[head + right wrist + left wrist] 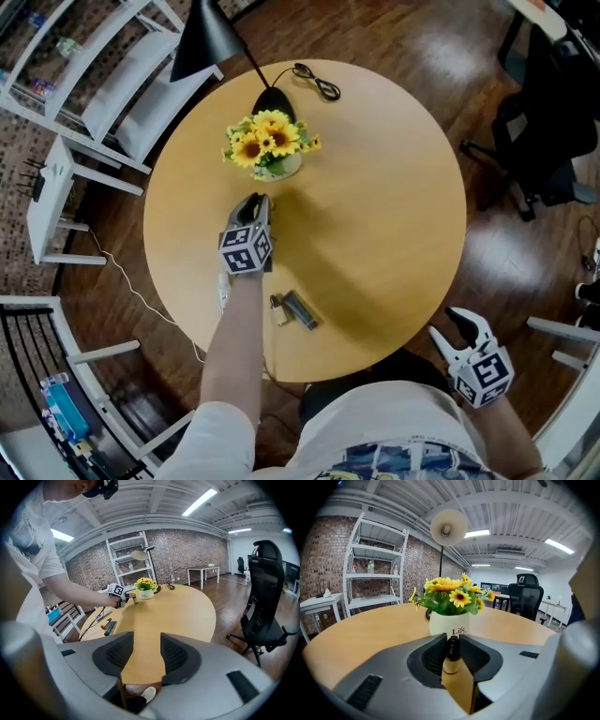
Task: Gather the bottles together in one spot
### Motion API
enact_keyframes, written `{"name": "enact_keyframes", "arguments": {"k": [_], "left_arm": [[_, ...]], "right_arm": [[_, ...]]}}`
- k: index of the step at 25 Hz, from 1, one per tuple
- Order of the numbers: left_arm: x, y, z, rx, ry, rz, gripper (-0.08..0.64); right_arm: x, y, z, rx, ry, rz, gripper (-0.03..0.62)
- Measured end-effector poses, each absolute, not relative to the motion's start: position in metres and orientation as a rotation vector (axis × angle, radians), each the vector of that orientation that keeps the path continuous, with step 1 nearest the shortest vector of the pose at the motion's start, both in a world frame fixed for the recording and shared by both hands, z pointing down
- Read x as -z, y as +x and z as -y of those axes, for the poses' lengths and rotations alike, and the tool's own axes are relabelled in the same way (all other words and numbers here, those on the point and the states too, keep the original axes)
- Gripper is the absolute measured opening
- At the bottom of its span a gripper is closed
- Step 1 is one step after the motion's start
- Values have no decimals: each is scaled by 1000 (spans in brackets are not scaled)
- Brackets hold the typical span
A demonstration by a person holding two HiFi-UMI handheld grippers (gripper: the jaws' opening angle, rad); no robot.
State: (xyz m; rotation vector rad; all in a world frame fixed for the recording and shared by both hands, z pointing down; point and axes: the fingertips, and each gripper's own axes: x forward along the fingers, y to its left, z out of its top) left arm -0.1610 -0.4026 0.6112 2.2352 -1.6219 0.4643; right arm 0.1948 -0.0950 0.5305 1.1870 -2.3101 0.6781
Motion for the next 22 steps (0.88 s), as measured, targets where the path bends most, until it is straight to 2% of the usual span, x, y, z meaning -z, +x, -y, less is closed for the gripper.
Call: {"name": "enact_keyframes", "arguments": {"k": [6, 9, 12, 17, 22], "left_arm": [[-613, -158, 401, -455, 2225, 1600, 89], [-606, -158, 395, -507, 2250, 1565, 179], [-578, -171, 375, -535, 2254, 1616, 181], [-510, -187, 293, -402, 2169, 1672, 181], [-478, -194, 173, -355, 2074, 1658, 181]], "right_arm": [[-525, 183, 105, -631, 1150, 2342, 207], [-520, 178, 109, -607, 1133, 2355, 206], [-517, 174, 112, -595, 1111, 2376, 207], [-520, 151, 114, -617, 1048, 2433, 206], [-508, 120, 104, -547, 996, 2504, 206]]}}
